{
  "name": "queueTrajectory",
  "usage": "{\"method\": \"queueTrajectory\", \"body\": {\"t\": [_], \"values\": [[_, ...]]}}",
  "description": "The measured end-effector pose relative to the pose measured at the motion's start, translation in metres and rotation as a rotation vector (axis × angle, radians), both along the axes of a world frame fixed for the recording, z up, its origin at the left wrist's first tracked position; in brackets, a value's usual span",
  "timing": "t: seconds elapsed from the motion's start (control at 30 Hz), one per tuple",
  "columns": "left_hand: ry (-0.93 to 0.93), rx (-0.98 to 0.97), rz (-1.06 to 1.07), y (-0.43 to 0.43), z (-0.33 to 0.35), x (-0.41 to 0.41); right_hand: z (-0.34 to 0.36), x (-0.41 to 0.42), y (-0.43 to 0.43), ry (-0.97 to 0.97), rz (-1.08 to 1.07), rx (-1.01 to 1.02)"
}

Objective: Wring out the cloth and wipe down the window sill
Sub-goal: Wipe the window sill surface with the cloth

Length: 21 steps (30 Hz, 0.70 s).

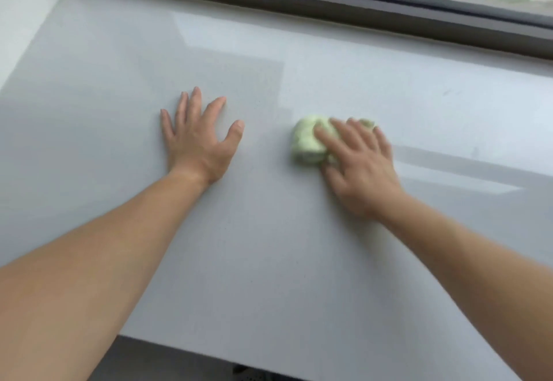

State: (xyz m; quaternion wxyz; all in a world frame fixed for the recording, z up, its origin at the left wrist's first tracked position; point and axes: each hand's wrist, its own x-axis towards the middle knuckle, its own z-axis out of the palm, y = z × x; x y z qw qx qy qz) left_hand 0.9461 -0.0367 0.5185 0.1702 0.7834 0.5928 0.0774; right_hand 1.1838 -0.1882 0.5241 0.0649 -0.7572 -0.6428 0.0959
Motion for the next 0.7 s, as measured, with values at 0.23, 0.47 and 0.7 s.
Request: {"method": "queueTrajectory", "body": {"t": [0.23, 0.47, 0.7], "values": [[-0.058, 0.068, -0.13, -0.05, 0.01, -0.021, 0.002, -0.066, -0.028, 0.029, -0.263, 0.016], [0.237, -0.036, -0.315, -0.138, 0.003, -0.068, 0.008, -0.088, -0.112, 0.004, 0.108, -0.075], [0.281, 0.014, -0.322, -0.136, -0.002, -0.069, 0.013, -0.145, -0.121, 0.032, -0.205, -0.041]]}}
